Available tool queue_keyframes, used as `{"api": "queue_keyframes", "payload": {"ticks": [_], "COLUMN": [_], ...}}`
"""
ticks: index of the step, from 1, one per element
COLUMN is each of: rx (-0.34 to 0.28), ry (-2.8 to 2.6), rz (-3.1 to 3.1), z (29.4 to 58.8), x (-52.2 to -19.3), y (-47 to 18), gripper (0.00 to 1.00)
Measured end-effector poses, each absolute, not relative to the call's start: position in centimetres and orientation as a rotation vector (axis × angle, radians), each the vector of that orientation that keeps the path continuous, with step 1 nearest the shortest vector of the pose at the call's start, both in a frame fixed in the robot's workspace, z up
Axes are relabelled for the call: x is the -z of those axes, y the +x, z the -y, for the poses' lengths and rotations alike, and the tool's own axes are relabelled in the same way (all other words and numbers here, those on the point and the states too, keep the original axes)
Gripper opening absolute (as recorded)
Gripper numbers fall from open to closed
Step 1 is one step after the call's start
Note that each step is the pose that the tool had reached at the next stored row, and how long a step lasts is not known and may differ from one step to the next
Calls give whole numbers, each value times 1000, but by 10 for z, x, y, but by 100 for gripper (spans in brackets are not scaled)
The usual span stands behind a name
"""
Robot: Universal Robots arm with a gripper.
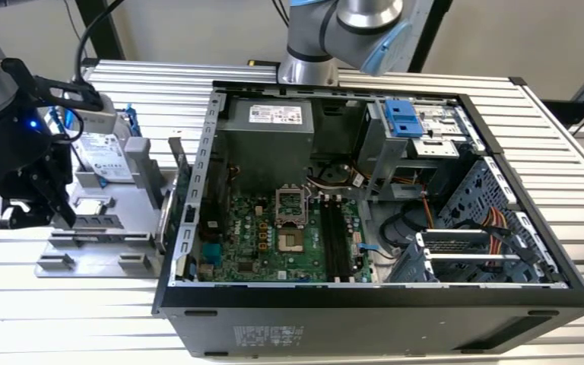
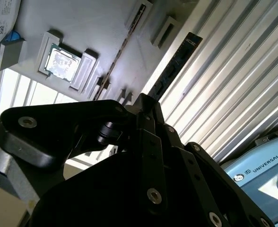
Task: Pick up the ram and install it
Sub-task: 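Pick up the ram and move it above insertion slot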
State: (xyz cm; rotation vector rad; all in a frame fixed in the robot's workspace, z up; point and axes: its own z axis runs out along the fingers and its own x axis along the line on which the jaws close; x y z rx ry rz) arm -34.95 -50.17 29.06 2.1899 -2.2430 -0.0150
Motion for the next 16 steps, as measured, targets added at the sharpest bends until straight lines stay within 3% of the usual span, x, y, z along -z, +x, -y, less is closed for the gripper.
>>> {"api": "queue_keyframes", "payload": {"ticks": [16], "rx": [15], "ry": [2190], "rz": [2243], "z": [502], "x": [-298], "y": [-349], "gripper": [0]}}
